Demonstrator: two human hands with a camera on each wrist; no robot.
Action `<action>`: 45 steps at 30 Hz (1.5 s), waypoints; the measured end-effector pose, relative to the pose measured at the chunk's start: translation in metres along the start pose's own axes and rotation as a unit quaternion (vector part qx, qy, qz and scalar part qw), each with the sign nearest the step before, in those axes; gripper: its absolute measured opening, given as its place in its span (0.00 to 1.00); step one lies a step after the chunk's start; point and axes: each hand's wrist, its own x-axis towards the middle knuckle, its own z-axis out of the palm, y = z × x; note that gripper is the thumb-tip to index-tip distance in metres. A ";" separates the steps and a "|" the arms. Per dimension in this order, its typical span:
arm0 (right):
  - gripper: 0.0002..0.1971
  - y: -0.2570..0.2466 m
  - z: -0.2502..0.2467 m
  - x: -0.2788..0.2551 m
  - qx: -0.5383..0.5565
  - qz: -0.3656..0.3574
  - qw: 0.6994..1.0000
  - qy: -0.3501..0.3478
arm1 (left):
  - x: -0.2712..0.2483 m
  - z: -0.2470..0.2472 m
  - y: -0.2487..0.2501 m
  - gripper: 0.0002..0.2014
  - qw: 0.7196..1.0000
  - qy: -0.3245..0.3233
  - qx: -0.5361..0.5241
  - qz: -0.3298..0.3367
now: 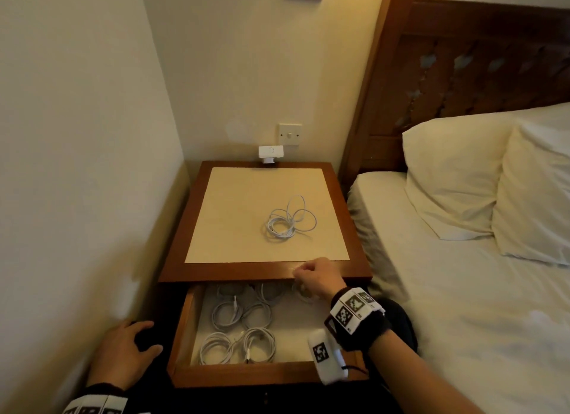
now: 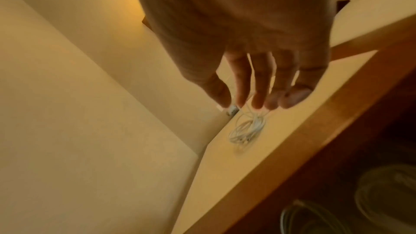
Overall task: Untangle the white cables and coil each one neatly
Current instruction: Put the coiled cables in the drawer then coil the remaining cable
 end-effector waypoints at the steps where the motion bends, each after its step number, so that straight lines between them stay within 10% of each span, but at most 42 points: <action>1: 0.06 -0.008 -0.007 0.007 -0.012 -0.023 0.999 0.044 | 0.000 0.000 -0.001 0.26 1.000 -0.002 -0.003 -0.001; 6: 0.21 -0.045 -0.031 0.058 -0.040 -0.028 0.981 0.189 | -0.001 0.009 -0.011 0.25 1.000 0.014 -0.016 0.007; 11: 0.26 -0.047 -0.045 0.084 -0.155 0.066 0.981 0.097 | -0.011 0.015 -0.017 0.27 0.999 0.027 -0.018 0.003; 19: 0.15 -0.052 -0.040 0.094 -0.097 0.025 0.991 0.093 | -0.038 0.029 -0.030 0.32 0.998 0.045 -0.032 -0.002; 30: 0.09 -0.149 -0.082 0.054 0.026 -0.256 0.958 0.125 | -0.074 -0.025 0.038 0.14 0.983 0.092 -0.160 -0.015; 35: 0.11 -0.212 -0.118 0.013 0.034 -0.355 0.932 0.068 | -0.085 -0.106 0.148 0.05 0.914 0.190 -0.289 0.211; 38: 0.12 -0.247 -0.136 -0.021 0.061 -0.398 0.914 0.041 | -0.072 -0.156 0.210 0.19 0.848 0.210 -0.333 0.356; 42: 0.12 -0.281 -0.160 -0.060 0.130 -0.424 0.895 0.050 | -0.056 -0.198 0.265 0.41 0.827 0.165 -0.258 0.471; 45: 0.11 -0.293 -0.178 -0.070 0.179 -0.399 0.898 0.042 | -0.046 -0.209 0.284 0.28 0.786 0.236 -0.242 0.517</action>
